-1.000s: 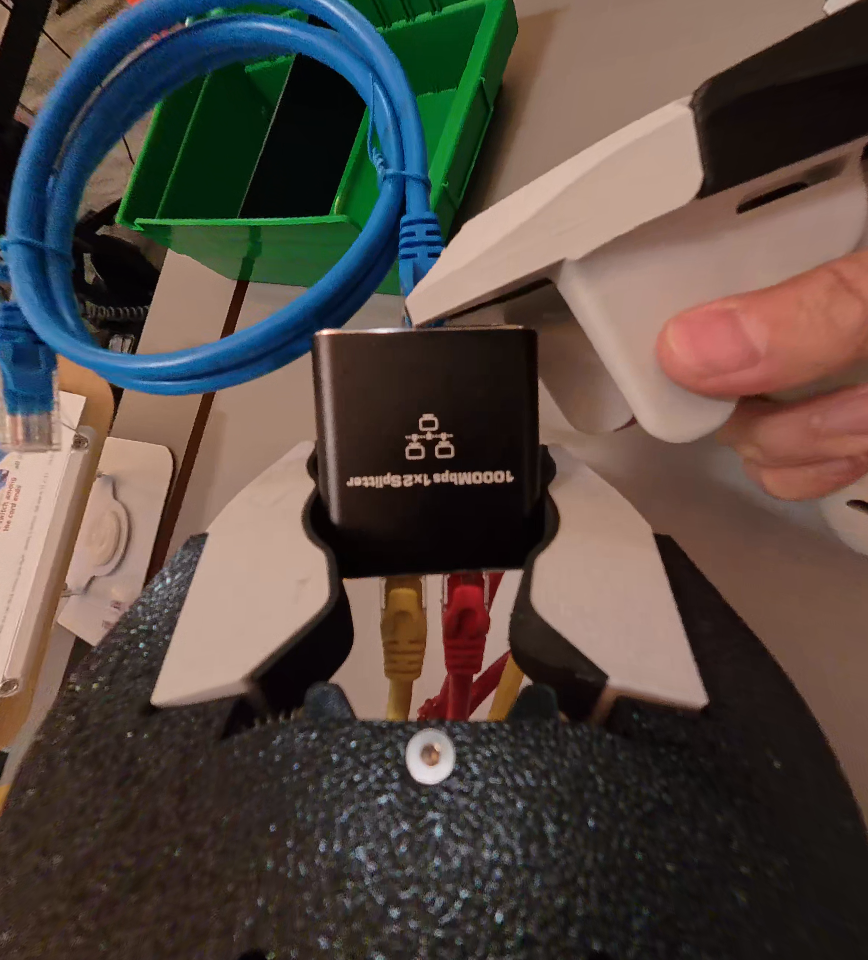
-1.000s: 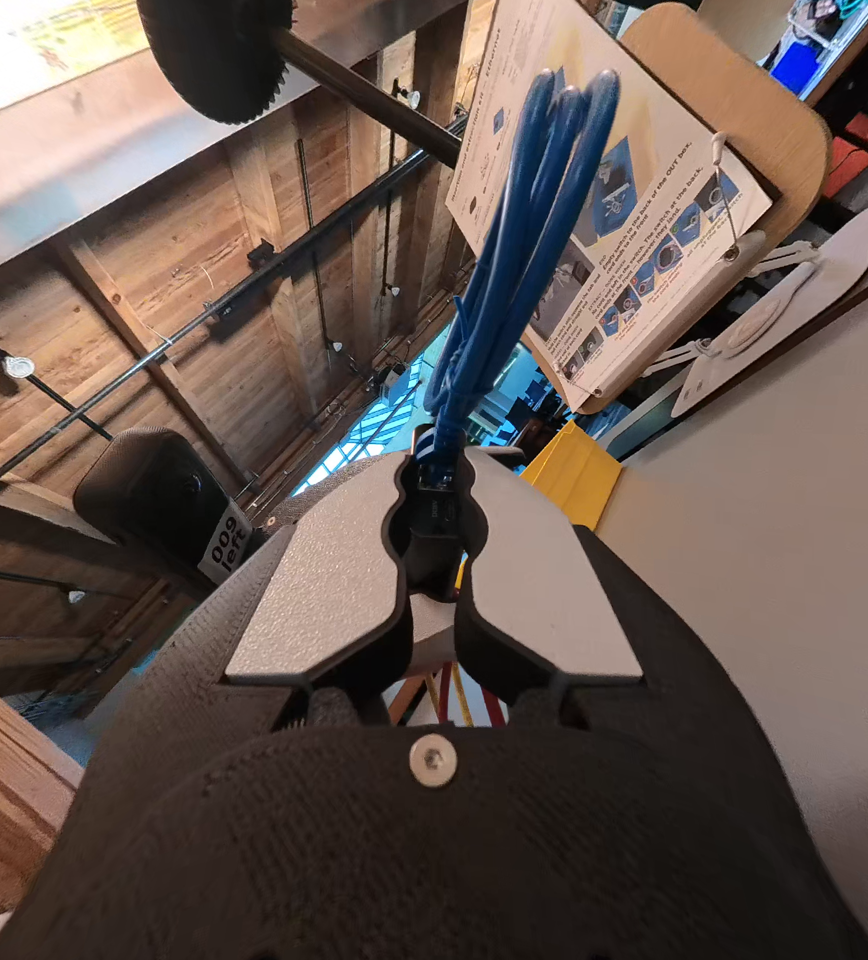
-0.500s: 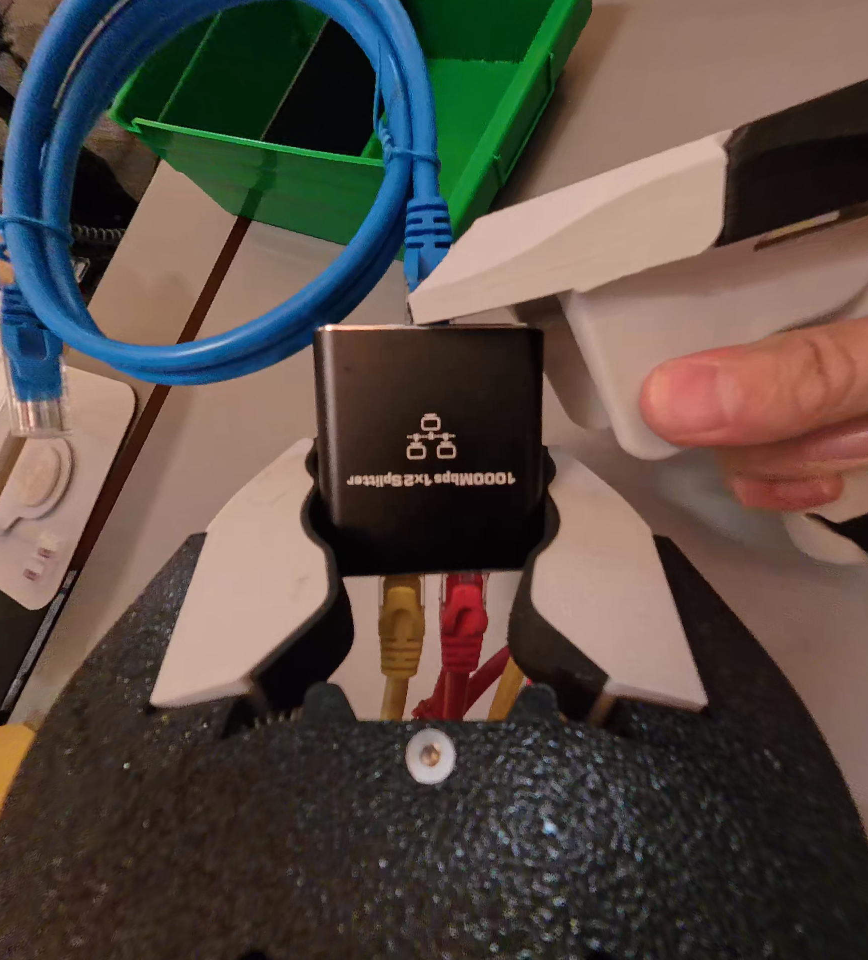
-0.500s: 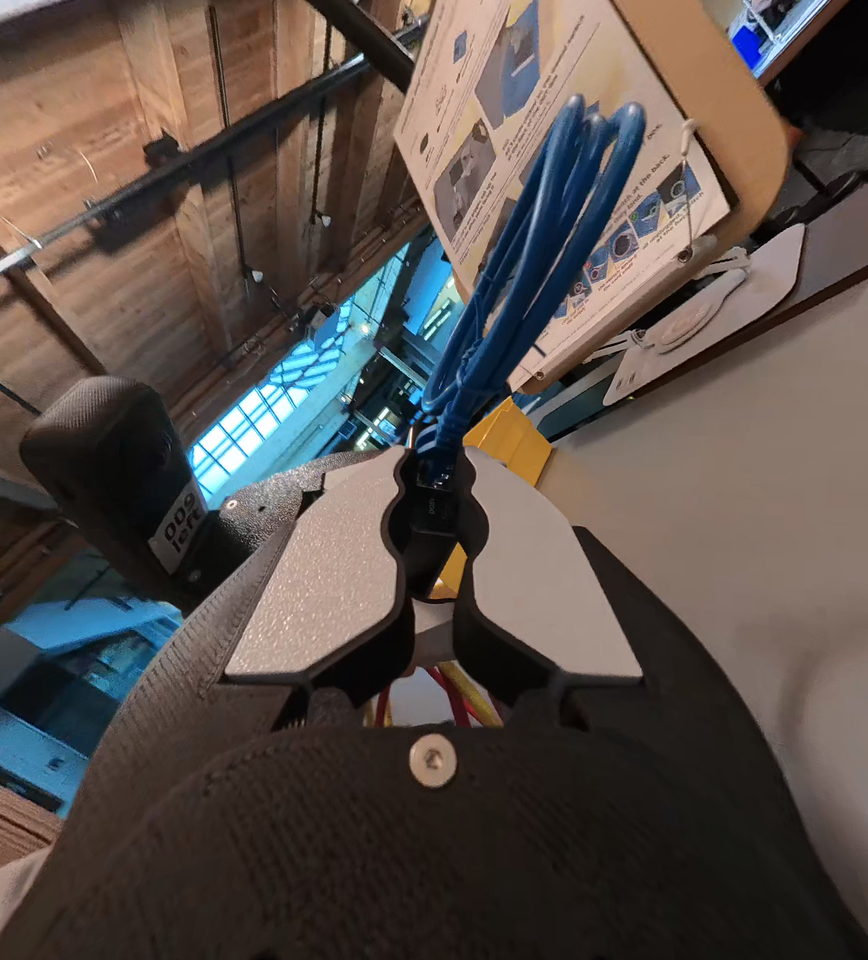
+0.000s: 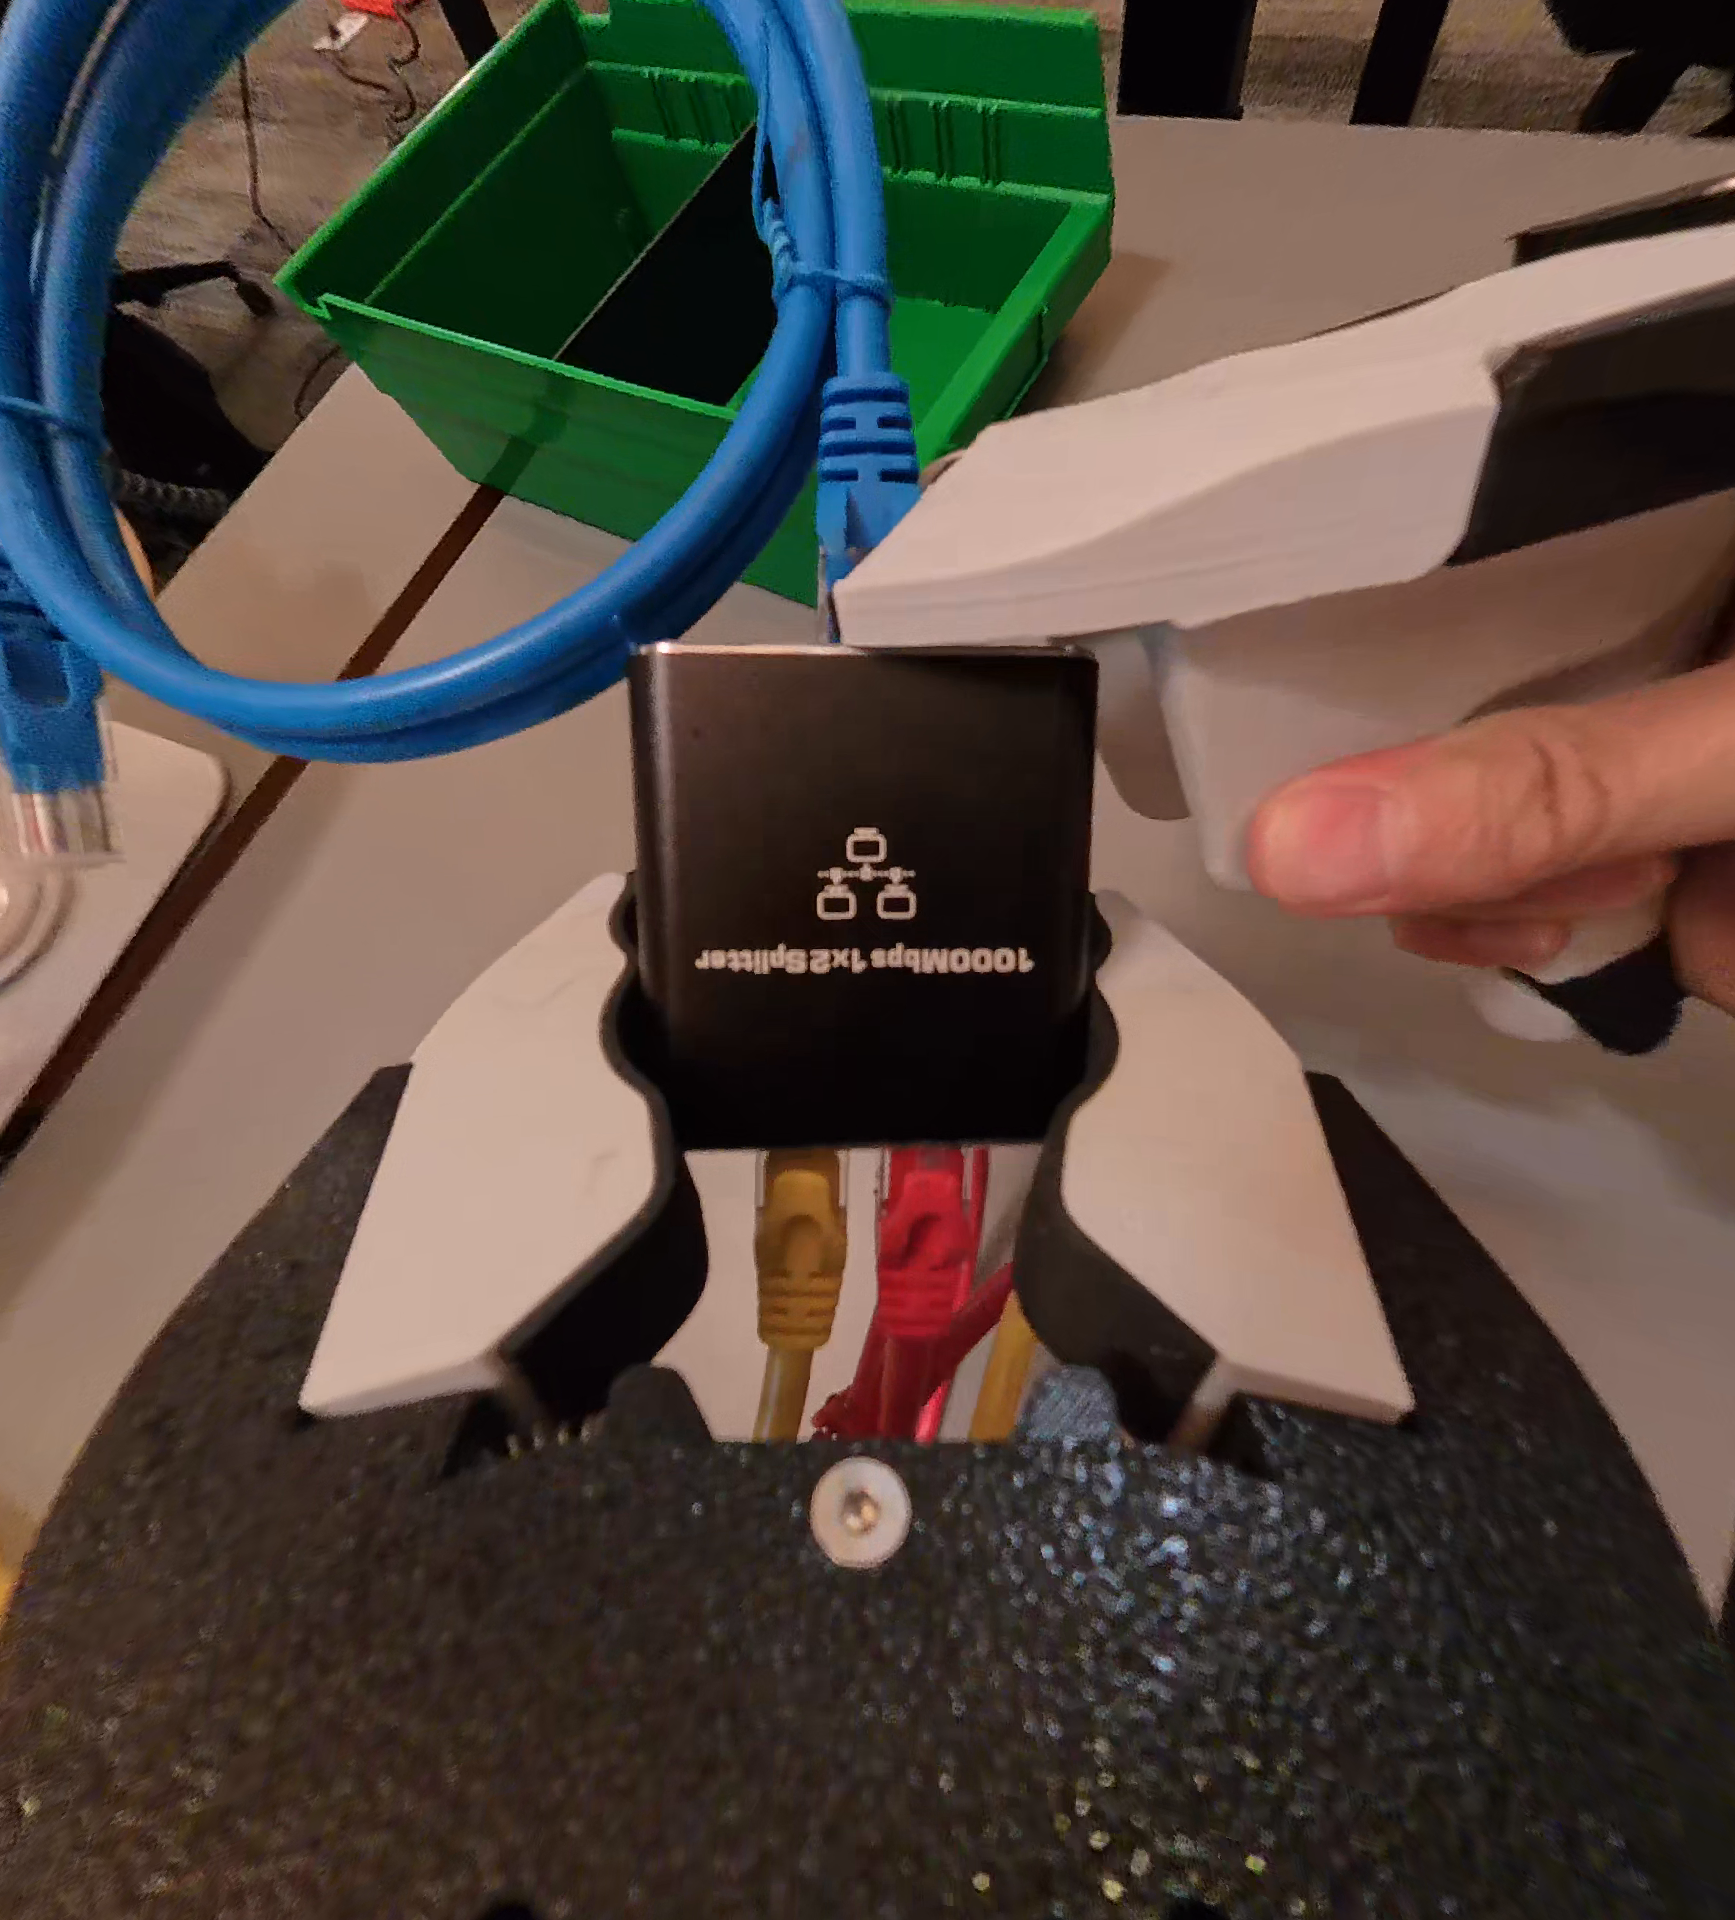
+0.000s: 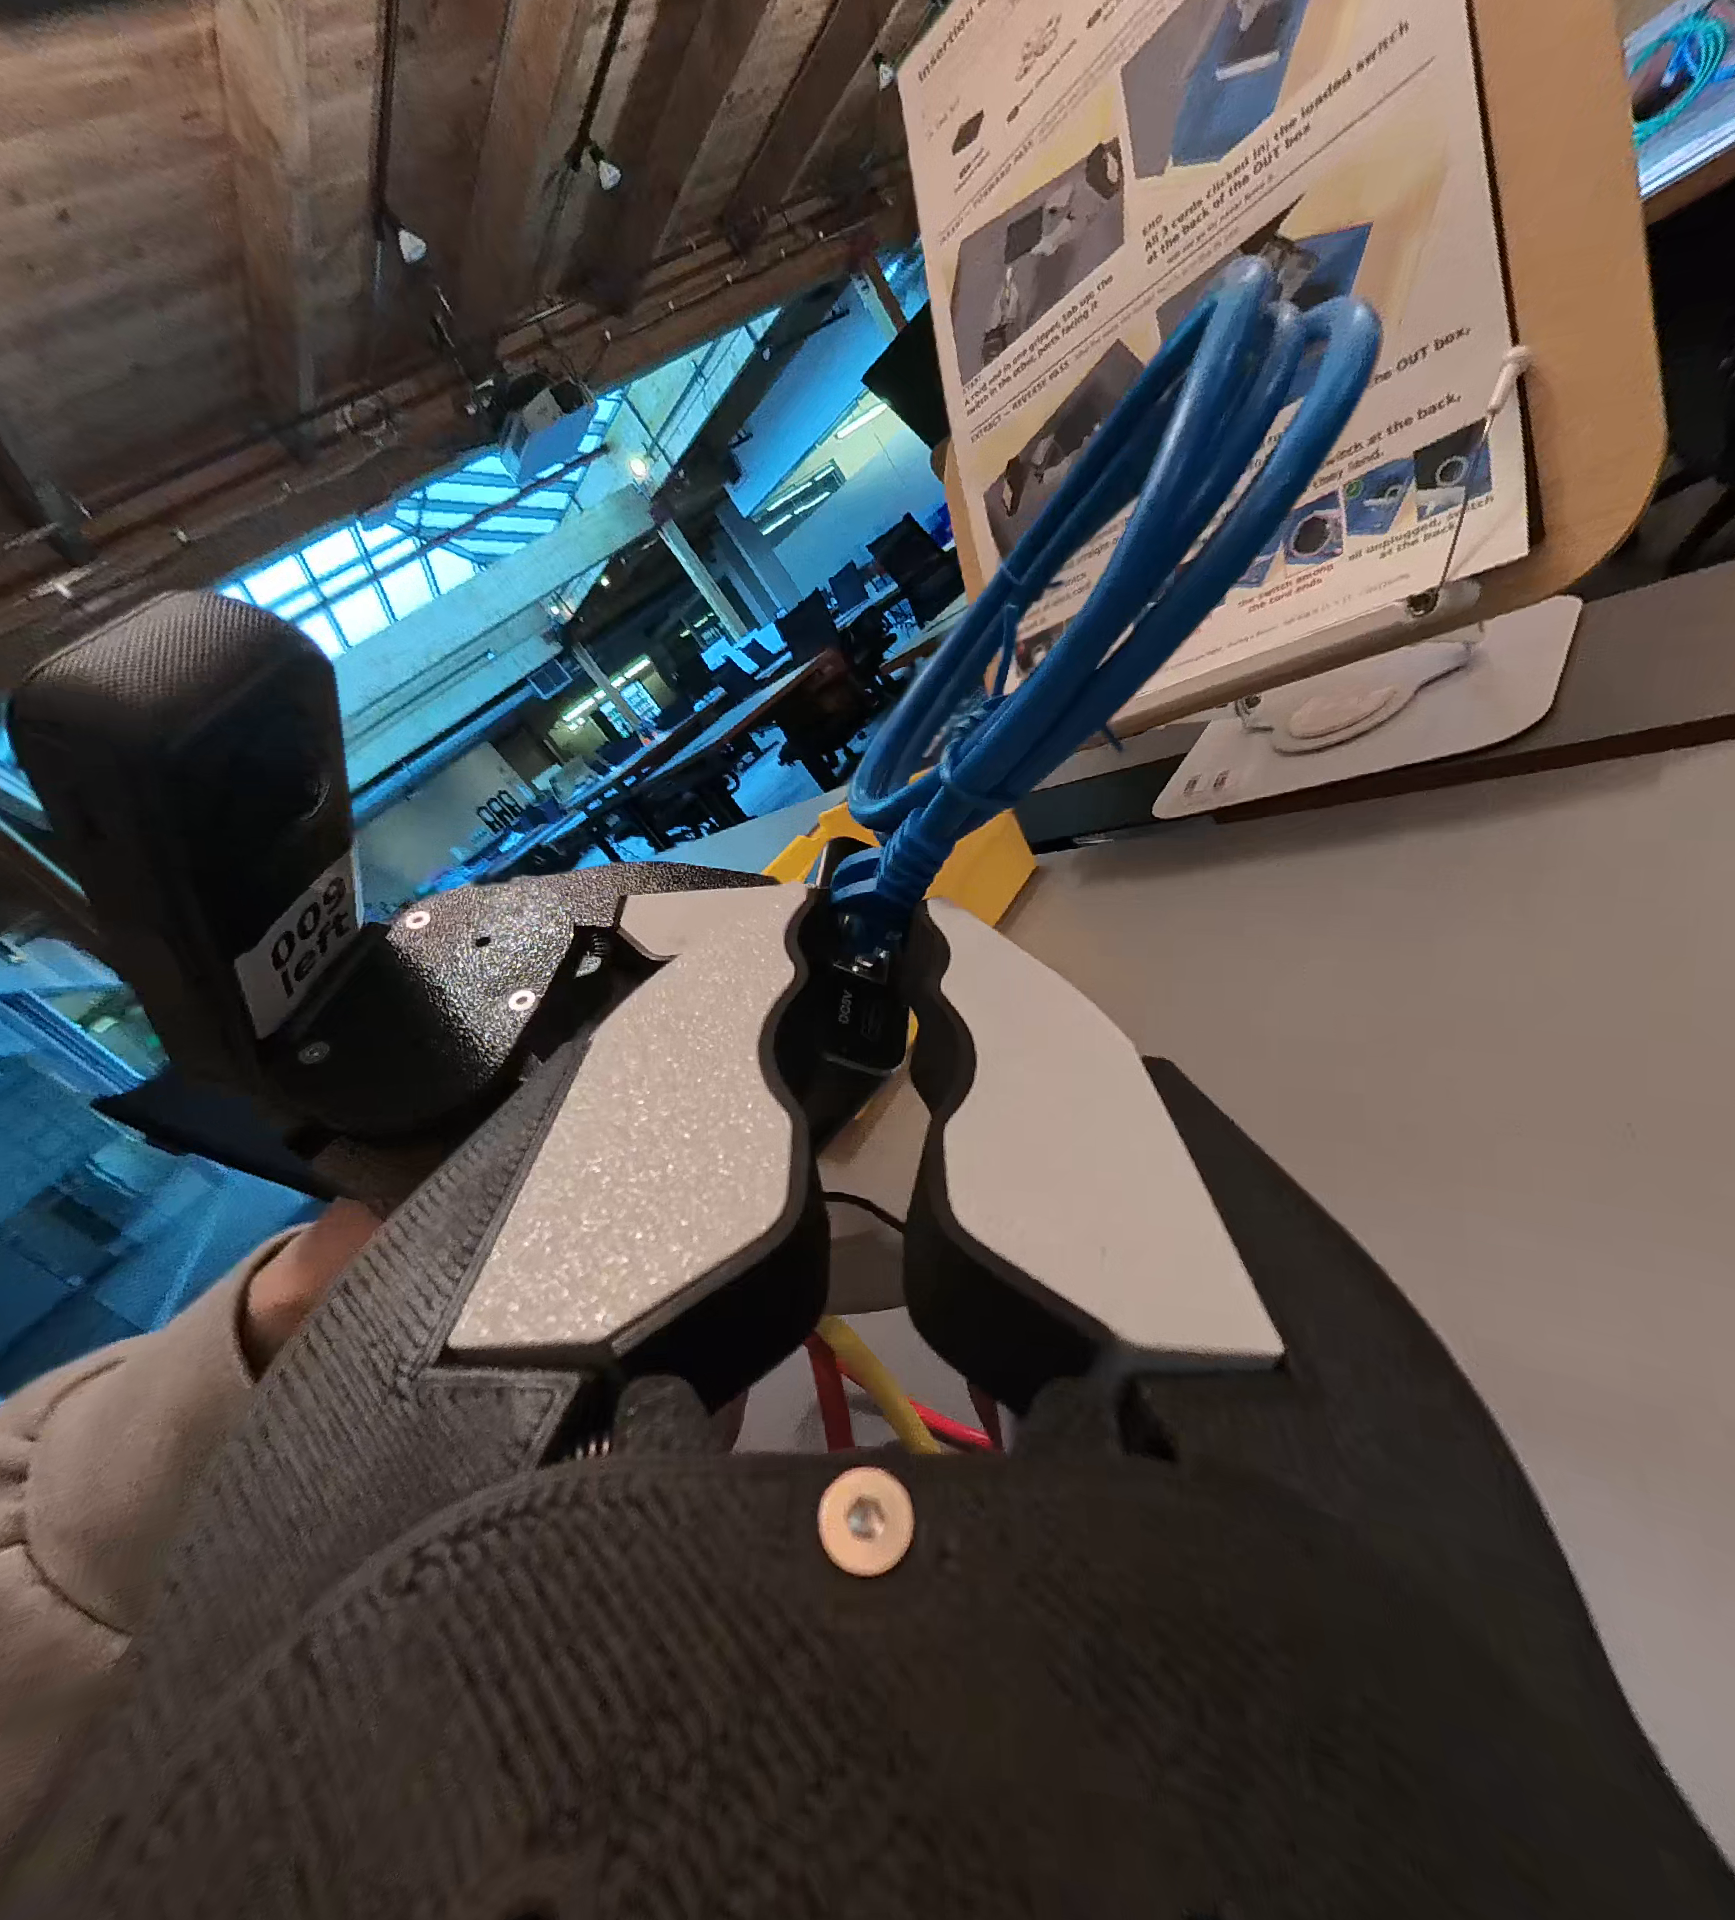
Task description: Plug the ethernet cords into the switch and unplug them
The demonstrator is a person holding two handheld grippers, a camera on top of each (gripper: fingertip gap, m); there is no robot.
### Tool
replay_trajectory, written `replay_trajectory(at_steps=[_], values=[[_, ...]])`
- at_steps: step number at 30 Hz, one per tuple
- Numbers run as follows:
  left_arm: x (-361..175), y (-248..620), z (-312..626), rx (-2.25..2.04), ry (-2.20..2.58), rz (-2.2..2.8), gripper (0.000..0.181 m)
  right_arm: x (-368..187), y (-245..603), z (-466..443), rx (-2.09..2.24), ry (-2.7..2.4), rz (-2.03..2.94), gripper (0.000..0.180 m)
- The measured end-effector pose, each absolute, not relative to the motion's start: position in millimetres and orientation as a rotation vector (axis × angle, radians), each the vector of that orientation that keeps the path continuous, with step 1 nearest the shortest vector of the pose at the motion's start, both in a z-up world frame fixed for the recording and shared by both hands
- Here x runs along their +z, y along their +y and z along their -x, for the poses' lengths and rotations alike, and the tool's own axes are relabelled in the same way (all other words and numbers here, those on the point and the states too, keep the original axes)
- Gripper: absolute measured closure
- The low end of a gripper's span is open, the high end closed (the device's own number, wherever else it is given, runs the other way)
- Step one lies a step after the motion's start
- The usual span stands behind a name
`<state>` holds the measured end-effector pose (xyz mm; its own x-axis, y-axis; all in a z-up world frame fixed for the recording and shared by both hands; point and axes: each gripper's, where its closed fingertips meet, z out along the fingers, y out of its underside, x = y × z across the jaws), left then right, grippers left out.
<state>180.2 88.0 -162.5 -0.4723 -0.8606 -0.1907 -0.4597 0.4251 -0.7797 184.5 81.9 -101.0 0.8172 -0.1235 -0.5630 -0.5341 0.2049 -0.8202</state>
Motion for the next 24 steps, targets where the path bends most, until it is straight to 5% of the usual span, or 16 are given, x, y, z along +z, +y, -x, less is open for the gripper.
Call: replay_trajectory(at_steps=[24], values=[[-166,84,-180,-1.000,2.050,1.054,0.105,-106,80,-181,0.229,0.477,1.415,0.164]])
